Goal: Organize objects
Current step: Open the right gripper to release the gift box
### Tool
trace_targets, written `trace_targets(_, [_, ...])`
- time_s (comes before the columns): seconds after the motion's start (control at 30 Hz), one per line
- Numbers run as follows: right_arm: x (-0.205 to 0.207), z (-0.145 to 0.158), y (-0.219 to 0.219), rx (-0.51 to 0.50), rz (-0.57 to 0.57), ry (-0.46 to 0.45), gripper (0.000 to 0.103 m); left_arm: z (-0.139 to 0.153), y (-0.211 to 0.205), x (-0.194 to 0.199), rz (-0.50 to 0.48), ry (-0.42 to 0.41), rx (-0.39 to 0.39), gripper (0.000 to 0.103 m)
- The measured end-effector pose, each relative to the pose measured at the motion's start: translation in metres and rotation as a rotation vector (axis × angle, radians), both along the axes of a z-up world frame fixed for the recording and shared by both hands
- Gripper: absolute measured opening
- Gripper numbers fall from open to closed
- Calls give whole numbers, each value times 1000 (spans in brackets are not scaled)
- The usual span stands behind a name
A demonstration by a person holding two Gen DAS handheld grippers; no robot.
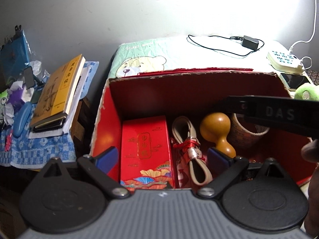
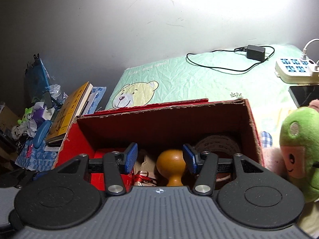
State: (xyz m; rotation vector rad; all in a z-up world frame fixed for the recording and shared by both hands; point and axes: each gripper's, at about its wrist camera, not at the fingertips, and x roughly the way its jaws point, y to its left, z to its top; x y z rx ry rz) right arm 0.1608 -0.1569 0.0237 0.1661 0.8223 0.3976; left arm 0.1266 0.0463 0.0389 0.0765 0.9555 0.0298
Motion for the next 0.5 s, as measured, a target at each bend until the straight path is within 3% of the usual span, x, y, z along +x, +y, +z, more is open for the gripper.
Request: trace_targets(0.5, [-76, 29, -14, -16, -8, -109, 58, 28, -9, -68, -50, -36, -46, 99])
